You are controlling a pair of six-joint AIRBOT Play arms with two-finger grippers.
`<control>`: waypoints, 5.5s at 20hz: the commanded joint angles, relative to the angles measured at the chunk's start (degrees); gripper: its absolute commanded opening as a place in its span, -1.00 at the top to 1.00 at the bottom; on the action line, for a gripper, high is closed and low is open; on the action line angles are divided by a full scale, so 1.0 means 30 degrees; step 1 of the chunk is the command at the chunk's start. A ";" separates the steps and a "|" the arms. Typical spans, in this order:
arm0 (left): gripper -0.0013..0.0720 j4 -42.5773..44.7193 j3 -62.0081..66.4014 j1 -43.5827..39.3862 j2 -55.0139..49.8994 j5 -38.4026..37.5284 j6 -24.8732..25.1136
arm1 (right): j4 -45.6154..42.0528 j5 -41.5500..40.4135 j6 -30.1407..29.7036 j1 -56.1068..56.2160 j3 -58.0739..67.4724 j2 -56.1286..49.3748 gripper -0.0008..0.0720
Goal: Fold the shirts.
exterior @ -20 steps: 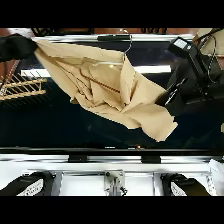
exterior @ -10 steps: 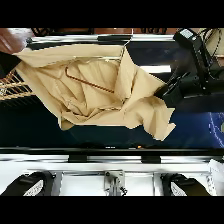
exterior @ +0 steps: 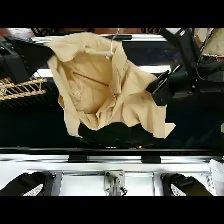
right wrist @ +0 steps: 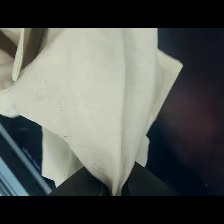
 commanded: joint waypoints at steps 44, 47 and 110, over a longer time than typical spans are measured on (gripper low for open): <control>0.85 1.2495 0.1253 -0.8531 -0.2929 -0.1974 -0.4218 | 0.0160 -0.5697 0.0627 0.0197 0.3628 -0.0583 0.80; 0.85 1.2539 0.1260 -0.8539 -0.2652 -0.2186 -0.4167 | -0.0466 -0.5894 0.0801 0.0204 0.4393 0.0488 0.80; -0.49 1.4280 0.4211 -0.5676 -0.2594 -0.1974 -0.2215 | -2.0524 -2.0465 1.4491 -2.3409 0.4932 -0.4663 0.80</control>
